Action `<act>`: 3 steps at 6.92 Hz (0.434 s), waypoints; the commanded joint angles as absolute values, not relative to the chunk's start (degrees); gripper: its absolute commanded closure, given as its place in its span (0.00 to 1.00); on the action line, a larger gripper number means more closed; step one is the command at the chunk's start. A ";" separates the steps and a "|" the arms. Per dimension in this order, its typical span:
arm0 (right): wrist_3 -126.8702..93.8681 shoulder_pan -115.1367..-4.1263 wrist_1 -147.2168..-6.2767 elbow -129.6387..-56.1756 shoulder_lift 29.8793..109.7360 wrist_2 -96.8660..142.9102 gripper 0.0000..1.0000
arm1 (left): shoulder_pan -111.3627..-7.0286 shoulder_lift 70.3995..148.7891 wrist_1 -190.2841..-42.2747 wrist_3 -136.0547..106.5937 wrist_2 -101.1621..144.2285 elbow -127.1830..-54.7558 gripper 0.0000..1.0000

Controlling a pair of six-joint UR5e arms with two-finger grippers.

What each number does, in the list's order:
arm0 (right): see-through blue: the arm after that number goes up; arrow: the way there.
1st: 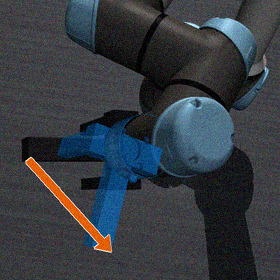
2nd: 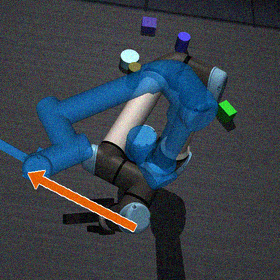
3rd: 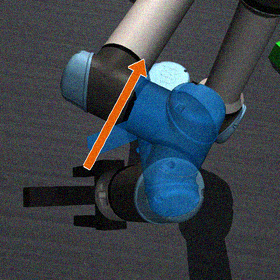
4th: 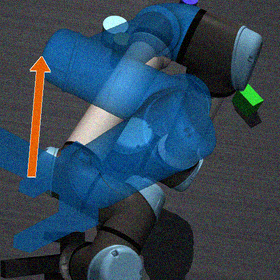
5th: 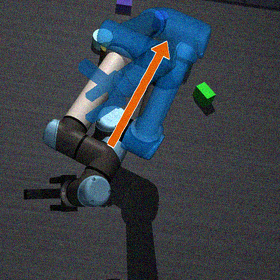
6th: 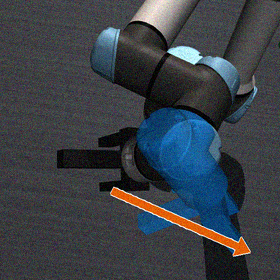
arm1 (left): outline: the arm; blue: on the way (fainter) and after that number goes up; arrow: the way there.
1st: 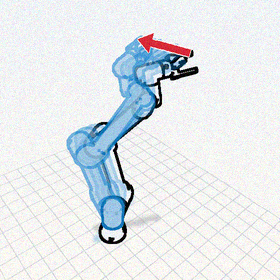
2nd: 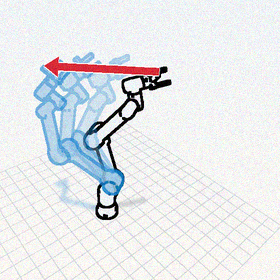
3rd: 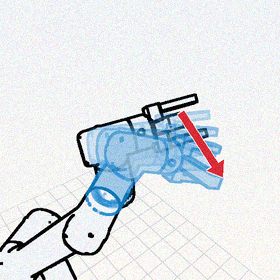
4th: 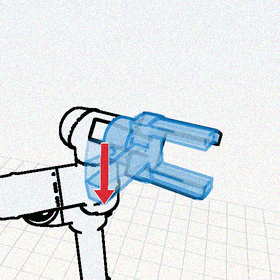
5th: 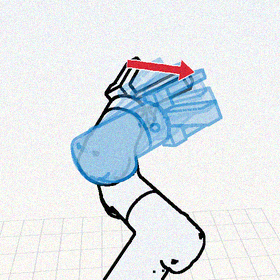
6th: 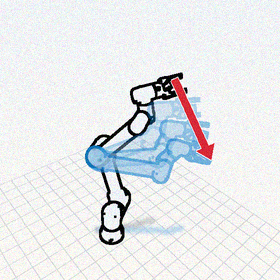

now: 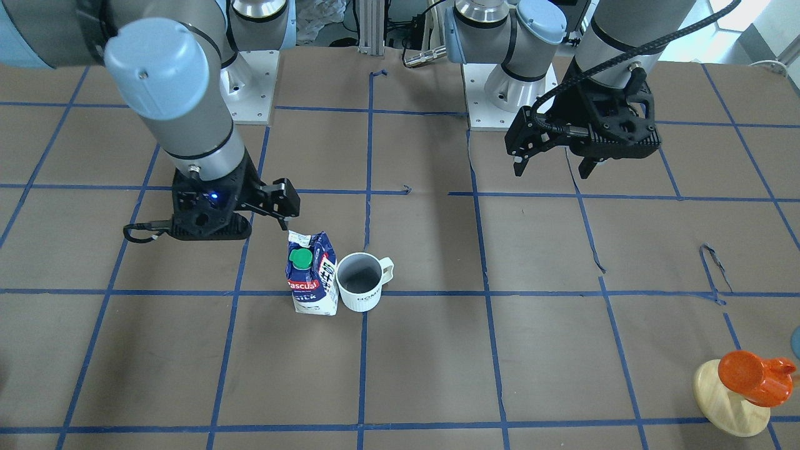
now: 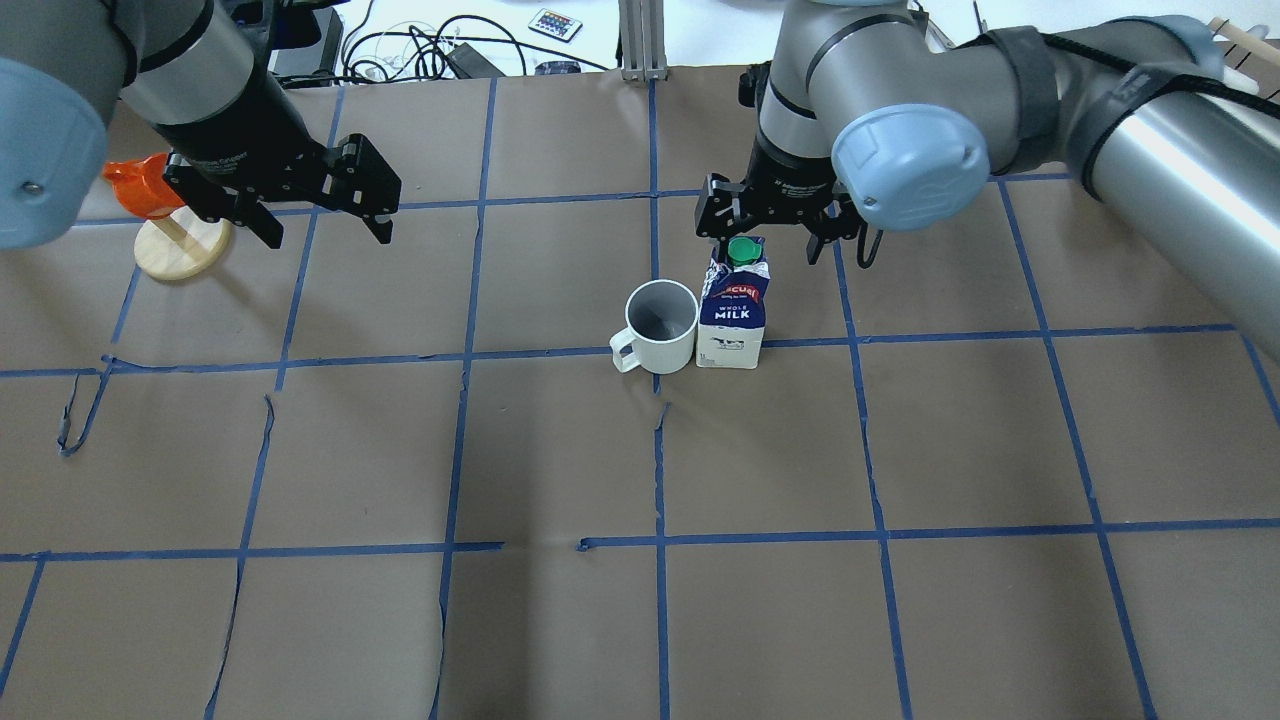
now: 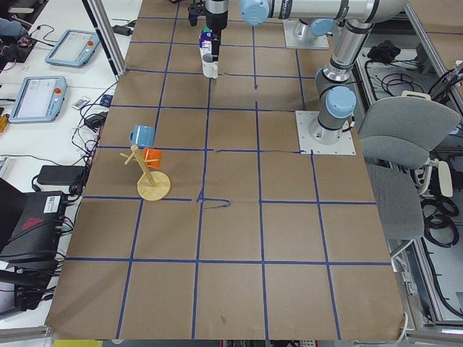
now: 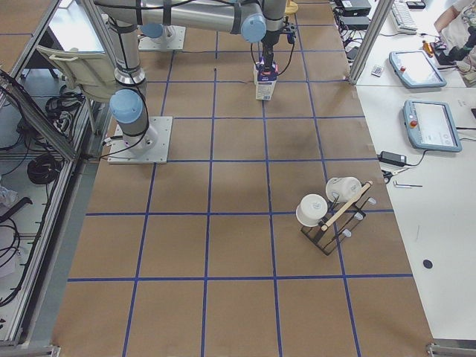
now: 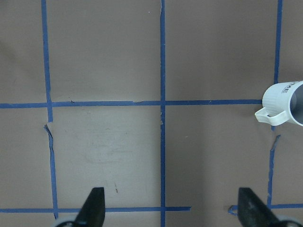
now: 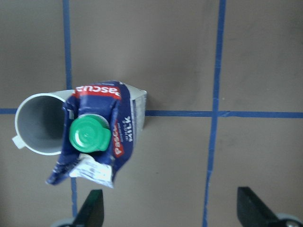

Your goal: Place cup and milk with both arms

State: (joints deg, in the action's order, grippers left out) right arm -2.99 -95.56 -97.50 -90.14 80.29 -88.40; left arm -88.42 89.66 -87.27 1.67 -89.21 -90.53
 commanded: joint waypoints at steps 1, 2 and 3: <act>2.99 -91.42 -92.11 -90.00 86.72 -90.53 0.00 | -88.42 89.65 -87.28 1.67 -89.21 -90.61 0.00; 2.90 -90.88 -92.63 -90.44 87.44 -90.35 0.00 | -88.33 89.56 -87.28 1.67 -89.21 -90.62 0.00; 2.81 -90.44 -90.55 -90.61 87.80 -90.61 0.00 | -88.33 89.56 -87.28 1.67 -89.21 -90.53 0.00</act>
